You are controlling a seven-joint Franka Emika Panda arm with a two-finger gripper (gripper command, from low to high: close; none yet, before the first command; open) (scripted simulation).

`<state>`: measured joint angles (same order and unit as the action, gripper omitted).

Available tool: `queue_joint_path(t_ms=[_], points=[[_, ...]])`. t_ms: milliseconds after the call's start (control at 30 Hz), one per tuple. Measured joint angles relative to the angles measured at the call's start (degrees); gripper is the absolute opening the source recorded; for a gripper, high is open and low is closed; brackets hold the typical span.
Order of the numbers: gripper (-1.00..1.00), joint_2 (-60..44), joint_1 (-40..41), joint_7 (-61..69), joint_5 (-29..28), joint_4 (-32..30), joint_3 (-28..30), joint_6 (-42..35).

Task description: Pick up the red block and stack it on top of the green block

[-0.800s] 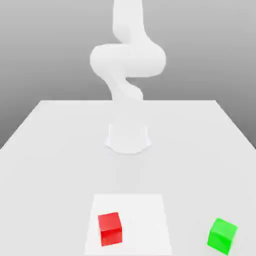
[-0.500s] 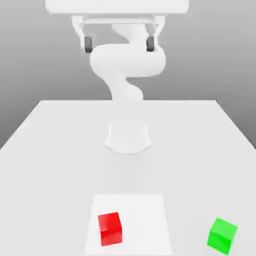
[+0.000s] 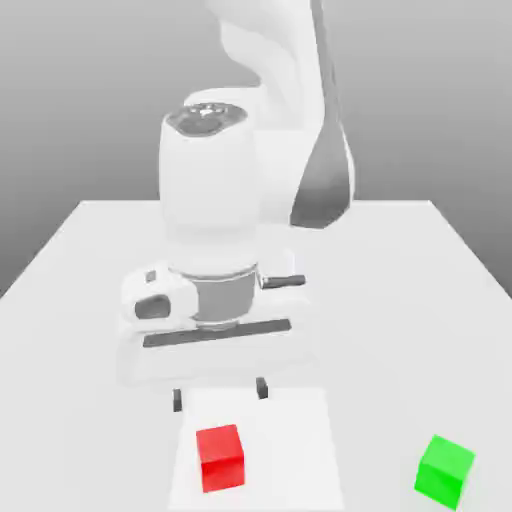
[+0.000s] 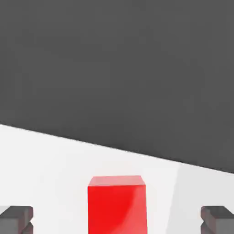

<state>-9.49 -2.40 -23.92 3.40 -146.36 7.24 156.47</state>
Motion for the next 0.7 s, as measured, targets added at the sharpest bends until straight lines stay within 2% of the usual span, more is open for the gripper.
queue_joint_path(t_ms=[133, 167, 400, 567, 700], points=[[0.00, -8.31, 1.09, 2.08, 2.43, 0.95, -1.56, 6.62], [-1.00, -9.86, 1.51, 2.44, 2.89, 1.18, -2.07, 7.92], [-1.00, -9.98, 1.71, 2.41, 2.80, 1.18, -2.26, 8.00], [-1.00, -1.02, 0.79, 0.08, -0.36, -0.19, -0.78, 0.46], [-1.00, -0.07, -4.71, 0.97, -2.72, 3.27, -6.06, -3.97]])
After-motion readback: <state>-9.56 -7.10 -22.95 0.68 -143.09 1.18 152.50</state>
